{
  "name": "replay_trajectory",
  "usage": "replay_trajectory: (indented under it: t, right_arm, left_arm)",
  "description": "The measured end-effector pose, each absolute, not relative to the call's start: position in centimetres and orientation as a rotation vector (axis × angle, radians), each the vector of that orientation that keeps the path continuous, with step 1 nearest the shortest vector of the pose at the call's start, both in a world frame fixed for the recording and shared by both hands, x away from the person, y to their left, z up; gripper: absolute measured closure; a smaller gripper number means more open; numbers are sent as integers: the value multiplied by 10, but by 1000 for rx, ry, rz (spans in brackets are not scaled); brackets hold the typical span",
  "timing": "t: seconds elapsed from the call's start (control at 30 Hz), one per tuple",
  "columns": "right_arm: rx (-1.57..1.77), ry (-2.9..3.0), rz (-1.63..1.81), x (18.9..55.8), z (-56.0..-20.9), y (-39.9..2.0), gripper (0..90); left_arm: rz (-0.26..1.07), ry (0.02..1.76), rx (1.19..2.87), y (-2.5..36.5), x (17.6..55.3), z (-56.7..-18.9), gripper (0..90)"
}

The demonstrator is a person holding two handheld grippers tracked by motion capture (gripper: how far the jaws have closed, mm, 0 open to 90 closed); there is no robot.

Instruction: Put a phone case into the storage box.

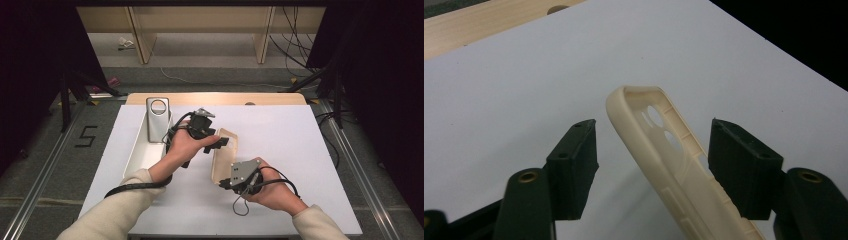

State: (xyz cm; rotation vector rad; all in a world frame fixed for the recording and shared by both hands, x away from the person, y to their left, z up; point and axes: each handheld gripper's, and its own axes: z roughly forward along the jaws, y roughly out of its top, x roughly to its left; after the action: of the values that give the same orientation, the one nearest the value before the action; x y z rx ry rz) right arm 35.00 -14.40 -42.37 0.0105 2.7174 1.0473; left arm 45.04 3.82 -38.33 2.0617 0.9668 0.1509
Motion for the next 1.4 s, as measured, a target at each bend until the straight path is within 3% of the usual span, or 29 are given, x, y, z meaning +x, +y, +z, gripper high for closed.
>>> replay_trajectory:
  t: [0.77, 1.4]
  right_arm:
    - [-17, 2706, 1019, 349, -424, -143, 884]
    - [-30, 2724, 945, 351, -430, -141, 881]
  left_arm:
    - [13, 1109, 1996, 43, 466, -384, 683]
    - [-52, 1065, 1931, 41, 451, -367, 784]
